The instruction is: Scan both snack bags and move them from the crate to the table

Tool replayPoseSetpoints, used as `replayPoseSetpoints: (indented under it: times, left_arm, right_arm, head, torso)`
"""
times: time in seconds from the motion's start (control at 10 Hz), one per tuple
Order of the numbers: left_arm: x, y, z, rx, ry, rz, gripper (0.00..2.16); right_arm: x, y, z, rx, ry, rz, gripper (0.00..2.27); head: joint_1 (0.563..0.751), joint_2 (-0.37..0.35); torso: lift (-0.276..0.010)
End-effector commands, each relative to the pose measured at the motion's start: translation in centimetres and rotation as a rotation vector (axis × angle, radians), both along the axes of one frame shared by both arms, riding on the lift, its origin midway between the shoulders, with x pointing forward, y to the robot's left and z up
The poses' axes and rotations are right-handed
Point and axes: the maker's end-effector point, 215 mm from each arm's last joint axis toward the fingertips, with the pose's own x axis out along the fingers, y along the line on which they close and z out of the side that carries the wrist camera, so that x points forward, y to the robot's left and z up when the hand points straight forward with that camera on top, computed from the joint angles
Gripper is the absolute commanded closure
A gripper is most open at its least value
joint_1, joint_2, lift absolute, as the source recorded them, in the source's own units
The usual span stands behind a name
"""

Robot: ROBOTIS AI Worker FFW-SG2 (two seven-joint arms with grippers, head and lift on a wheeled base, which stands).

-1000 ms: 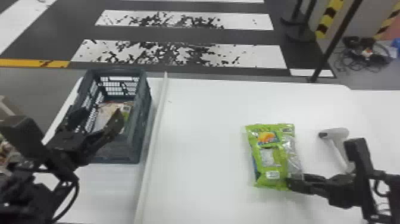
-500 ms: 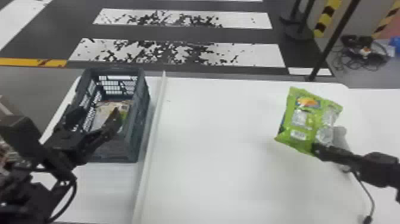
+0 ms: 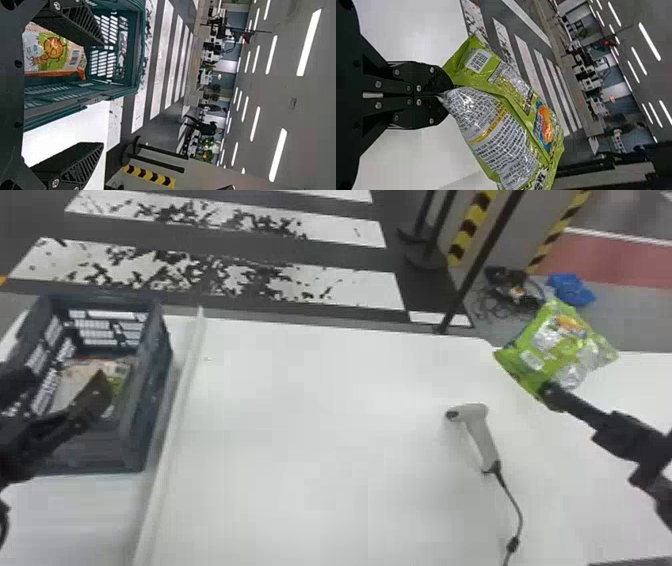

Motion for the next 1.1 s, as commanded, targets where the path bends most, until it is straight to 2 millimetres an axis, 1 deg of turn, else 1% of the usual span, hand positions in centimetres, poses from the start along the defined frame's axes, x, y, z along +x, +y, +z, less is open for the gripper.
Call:
replayPoseSetpoints:
  times: [0.0,0.1,0.2,0.4,0.5,0.6,0.7,0.8,0.9,1.0]
  left_arm:
    - [0.0,0.0,0.0,0.001,0.0,0.0,0.1]
    - [0.0,0.0,0.0,0.001,0.0,0.0,0.1]
    - [0.0,0.0,0.0,0.002,0.0,-0.002,0.1]
    - [0.0,0.0,0.0,0.003,0.0,-0.002,0.1]
    - [0.0,0.0,0.0,0.003,0.0,-0.002,0.1]
    - [0.0,-0.1,0.0,0.003,0.0,-0.004,0.1]
    - [0.1,-0.1,0.2,0.003,-0.003,-0.004,0.1]
    - [0.0,-0.2,0.3,0.005,-0.004,-0.006,0.1]
    - [-0.1,-0.1,0.4,0.007,-0.004,-0.007,0.1]
    - [-0.2,-0.1,0.5,0.009,-0.001,-0.006,0.1]
  right_arm:
    - [-0.3,-5.1,-1.3,-0.009,-0.005,-0.136,2.26]
    - [-1.0,-8.0,-2.8,-0.022,0.026,-0.221,2.26]
    - [-1.8,-11.1,-5.0,-0.036,0.065,-0.304,2.25]
    - [-3.1,-15.1,-7.9,-0.086,0.112,-0.408,2.25]
    - [-3.8,-15.7,-9.2,-0.078,0.141,-0.444,2.07]
    - [-4.5,-16.2,-10.6,-0.097,0.183,-0.47,1.38]
    - [-4.6,-15.9,-11.9,-0.112,0.226,-0.47,0.05]
    - [-5.2,-16.5,-12.8,-0.139,0.262,-0.516,0.0]
    - [-5.8,-17.3,-13.2,-0.167,0.29,-0.564,0.03]
    - [-5.7,-17.8,-12.7,-0.181,0.276,-0.591,0.05]
  head:
    - [0.695,-0.264]
    - [0.695,-0.315]
    - [0.695,-0.34]
    - [0.695,-0.35]
    - [0.695,-0.35]
    - [0.695,-0.35]
    - [0.695,-0.35]
    - [0.695,-0.35]
    - [0.695,-0.35]
    - [0.695,-0.35]
  torso:
    - [-0.088]
    - [-0.088]
    - [-0.088]
    - [-0.088]
    - [-0.088]
    - [-0.088]
    - [-0.088]
    - [-0.088]
    - [-0.088]
    - [-0.088]
